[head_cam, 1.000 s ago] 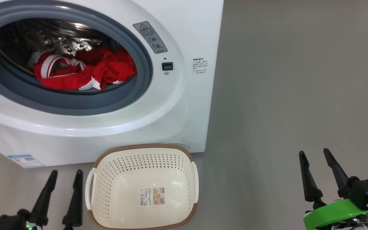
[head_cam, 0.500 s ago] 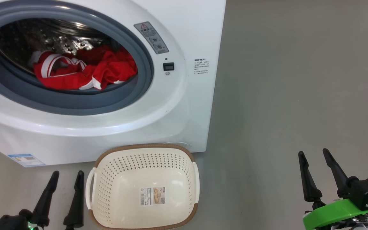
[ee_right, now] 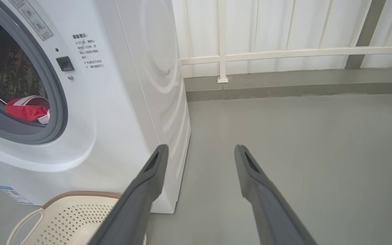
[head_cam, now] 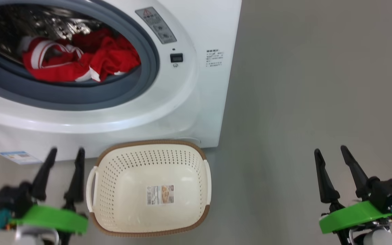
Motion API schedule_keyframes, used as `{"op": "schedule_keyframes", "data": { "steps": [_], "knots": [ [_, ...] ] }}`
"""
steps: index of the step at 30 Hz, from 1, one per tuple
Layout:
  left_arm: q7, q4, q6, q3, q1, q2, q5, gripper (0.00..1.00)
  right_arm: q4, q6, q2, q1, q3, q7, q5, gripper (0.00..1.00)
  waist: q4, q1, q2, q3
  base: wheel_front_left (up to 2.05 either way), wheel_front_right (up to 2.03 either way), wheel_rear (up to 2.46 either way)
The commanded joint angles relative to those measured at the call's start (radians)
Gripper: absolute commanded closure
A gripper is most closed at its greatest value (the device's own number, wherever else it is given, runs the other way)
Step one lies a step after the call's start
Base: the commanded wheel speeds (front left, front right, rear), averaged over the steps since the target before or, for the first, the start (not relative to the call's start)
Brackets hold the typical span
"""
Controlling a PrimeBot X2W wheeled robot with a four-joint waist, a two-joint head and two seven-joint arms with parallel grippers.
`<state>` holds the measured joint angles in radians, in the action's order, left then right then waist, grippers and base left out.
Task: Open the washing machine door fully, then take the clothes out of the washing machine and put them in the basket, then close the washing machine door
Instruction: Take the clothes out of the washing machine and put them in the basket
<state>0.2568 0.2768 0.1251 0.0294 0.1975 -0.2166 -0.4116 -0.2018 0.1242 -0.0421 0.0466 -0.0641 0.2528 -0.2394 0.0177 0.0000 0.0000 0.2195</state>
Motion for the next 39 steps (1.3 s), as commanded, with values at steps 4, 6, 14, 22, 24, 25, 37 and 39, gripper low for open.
{"op": "schedule_keyframes", "data": {
  "steps": [4, 6, 14, 22, 24, 25, 37, 39],
  "knots": [
    [0.005, 0.075, 0.006, -0.023, 0.203, -0.051, 0.020, 0.00, 0.035, 0.007, -0.008, 0.062, 0.031, 0.009, -0.011, 0.00, -0.019, 0.0000, 0.0000, 0.094, 0.00, 0.00, 0.00],
    [0.005, 0.096, 0.006, -0.017, 0.239, -0.057, 0.024, 0.00, 0.037, 0.007, -0.008, 0.070, 0.031, 0.009, -0.012, 0.00, -0.023, 0.0000, 0.0000, 0.108, 0.00, 0.00, 0.00],
    [0.005, 0.291, 0.006, 0.055, 0.500, -0.119, -0.011, 0.00, 0.050, 0.007, -0.008, 0.125, 0.046, 0.009, -0.022, 0.00, -0.059, 0.0000, 0.0000, 0.208, 0.00, 0.00, 0.00],
    [0.005, 0.512, 0.006, 0.186, 0.718, -0.195, -0.093, 0.00, 0.061, 0.007, -0.008, 0.162, 0.061, 0.009, -0.037, 0.00, -0.104, 0.0000, 0.0000, 0.294, 0.00, 0.00, 0.00],
    [0.005, 0.562, 0.006, 0.230, 0.764, -0.216, -0.116, 0.00, 0.062, 0.007, -0.008, 0.172, 0.067, 0.009, -0.039, 0.00, -0.115, 0.0000, 0.0000, 0.311, 0.00, 0.00, 0.00],
    [0.005, 0.586, 0.006, 0.240, 0.787, -0.225, -0.134, 0.00, 0.062, 0.007, -0.008, 0.177, 0.074, 0.009, -0.039, 0.00, -0.122, 0.0000, 0.0000, 0.319, 0.00, 0.00, 0.00],
    [0.005, 0.750, 0.006, 0.407, 0.963, -0.322, -0.216, 0.00, 0.075, 0.007, -0.008, 0.219, 0.119, 0.009, -0.050, 0.00, -0.187, 0.0000, 0.0000, 0.379, 0.00, 0.00, 0.00],
    [0.005, 0.759, 0.006, 0.426, 0.976, -0.339, -0.226, 0.00, 0.074, 0.007, -0.008, 0.218, 0.127, 0.009, -0.047, 0.00, -0.196, 0.0000, 0.0000, 0.384, 0.00, 0.00, 0.00]
  ]
}}
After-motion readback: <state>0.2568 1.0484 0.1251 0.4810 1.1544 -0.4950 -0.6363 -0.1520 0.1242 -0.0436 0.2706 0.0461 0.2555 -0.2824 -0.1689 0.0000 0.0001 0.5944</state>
